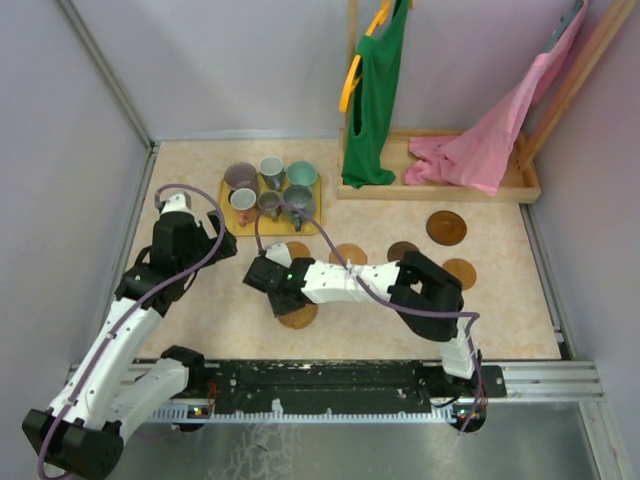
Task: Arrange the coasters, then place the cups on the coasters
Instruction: Move the coaster to the center of the board.
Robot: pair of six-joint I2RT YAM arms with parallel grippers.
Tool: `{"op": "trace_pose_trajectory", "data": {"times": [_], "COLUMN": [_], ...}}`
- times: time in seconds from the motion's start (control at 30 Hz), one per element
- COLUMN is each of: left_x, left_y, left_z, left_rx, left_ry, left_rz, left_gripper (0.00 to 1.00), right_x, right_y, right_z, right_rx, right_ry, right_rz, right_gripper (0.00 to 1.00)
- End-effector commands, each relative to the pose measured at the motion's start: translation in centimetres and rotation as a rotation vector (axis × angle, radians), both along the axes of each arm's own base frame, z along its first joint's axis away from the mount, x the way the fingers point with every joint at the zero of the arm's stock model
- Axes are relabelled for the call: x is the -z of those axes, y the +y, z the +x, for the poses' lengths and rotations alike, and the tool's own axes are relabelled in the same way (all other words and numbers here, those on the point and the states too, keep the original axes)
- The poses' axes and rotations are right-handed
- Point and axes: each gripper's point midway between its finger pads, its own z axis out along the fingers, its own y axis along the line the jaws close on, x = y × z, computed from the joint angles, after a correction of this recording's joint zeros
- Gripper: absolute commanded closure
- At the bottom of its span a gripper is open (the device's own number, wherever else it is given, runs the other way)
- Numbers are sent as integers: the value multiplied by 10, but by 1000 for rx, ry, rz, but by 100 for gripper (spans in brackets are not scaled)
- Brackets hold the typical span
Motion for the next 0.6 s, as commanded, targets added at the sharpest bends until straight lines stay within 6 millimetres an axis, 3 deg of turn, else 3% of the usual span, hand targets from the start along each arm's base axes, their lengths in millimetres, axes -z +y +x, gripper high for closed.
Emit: {"op": "trace_pose_trajectory", "data": {"times": [0.0, 0.27, 0.57], "left_x": [-8, -7, -7], "left_y": [-1, -3, -6], "left_z": [0, -1, 3], "left_rx": [6, 17, 26], "left_ry": [-17, -17, -18], "left_rz": [-17, -17, -26], "left_gripper": [0, 0, 0], "right_x": [-52, -56, -38], "right_y": [-4, -86, -125], "right_z": [32, 90, 144], "right_rx": [44, 229, 341], "right_ry": [-100, -181, -191], "right_rz": [88, 50, 25], "right_gripper": [69, 69, 69]}}
